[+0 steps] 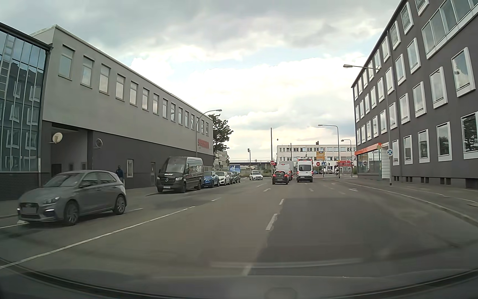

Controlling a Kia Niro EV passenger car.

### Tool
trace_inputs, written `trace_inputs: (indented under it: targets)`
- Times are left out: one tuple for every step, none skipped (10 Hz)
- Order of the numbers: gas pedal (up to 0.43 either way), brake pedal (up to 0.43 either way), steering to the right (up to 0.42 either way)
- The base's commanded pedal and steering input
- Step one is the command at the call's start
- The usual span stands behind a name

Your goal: Follow the waypoints while adhering to traffic rules and regulations

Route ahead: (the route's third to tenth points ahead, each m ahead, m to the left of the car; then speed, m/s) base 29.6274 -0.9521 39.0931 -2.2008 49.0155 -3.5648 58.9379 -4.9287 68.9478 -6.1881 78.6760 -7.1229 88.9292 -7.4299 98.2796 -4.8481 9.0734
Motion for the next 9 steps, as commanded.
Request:
trace_inputs:
  targets:
    - [0.000, 0.024, -0.037]
    - [0.000, 0.018, -0.030]
    - [0.000, 0.018, -0.023]
    - [0.000, 0.018, -0.009]
    - [0.000, 0.018, 0.005]
    - [0.000, 0.037, 0.011]
    - [0.000, 0.122, 0.020]
    - [0.000, 0.159, 0.027]
    - [0.000, 0.189, 0.030]
